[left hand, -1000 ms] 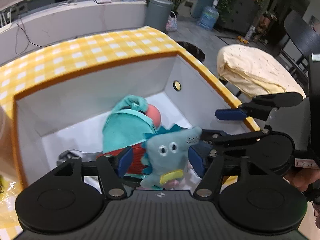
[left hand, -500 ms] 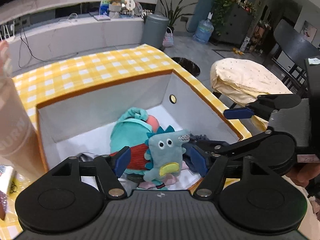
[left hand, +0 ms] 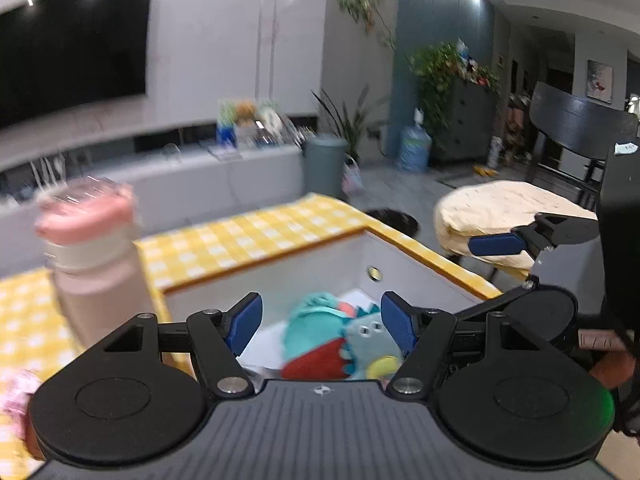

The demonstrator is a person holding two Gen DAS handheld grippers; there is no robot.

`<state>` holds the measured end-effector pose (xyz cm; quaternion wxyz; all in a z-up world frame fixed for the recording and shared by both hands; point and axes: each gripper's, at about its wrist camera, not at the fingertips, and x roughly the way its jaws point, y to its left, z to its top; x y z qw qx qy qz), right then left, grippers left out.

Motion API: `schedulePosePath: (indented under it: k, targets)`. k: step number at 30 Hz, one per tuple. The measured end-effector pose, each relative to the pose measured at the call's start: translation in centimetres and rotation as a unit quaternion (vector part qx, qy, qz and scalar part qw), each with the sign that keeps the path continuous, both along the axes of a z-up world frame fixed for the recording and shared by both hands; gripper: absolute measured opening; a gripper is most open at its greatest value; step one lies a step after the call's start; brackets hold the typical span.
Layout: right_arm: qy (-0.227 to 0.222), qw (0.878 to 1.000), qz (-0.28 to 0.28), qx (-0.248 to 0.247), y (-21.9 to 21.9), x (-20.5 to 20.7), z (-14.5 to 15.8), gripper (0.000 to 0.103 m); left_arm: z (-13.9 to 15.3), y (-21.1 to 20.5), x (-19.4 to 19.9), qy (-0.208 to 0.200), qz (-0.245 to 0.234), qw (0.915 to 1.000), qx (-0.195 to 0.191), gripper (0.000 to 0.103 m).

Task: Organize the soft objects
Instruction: 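Withdraw both grippers from the box back toward the pile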

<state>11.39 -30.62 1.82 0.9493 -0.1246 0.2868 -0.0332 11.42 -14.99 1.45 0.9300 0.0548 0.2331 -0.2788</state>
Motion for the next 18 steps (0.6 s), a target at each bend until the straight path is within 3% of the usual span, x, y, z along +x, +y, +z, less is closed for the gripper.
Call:
schedulePosePath:
  k: [2, 6, 18]
  targets:
    - [-0.019, 1.0, -0.001, 0.0, 1.2, -0.6, -0.3, 0.096, -0.1, 0.8, -0.8, -0.02, 0.017, 0.9997, 0.004, 0.08]
    - [-0.032, 0.998, 0.018, 0.048, 3.4, -1.8, -0.8, 0.096, -0.5, 3.1, -1.5, -0.029, 0.052, 0.9982, -0.001, 0.079]
    - [-0.016, 0.99, 0.125, 0.057, 12.2, -2.5, -2.8, 0.094, -2.3, 11.0, -1.3, 0.01, 0.167, 0.9858, -0.009, 0.074]
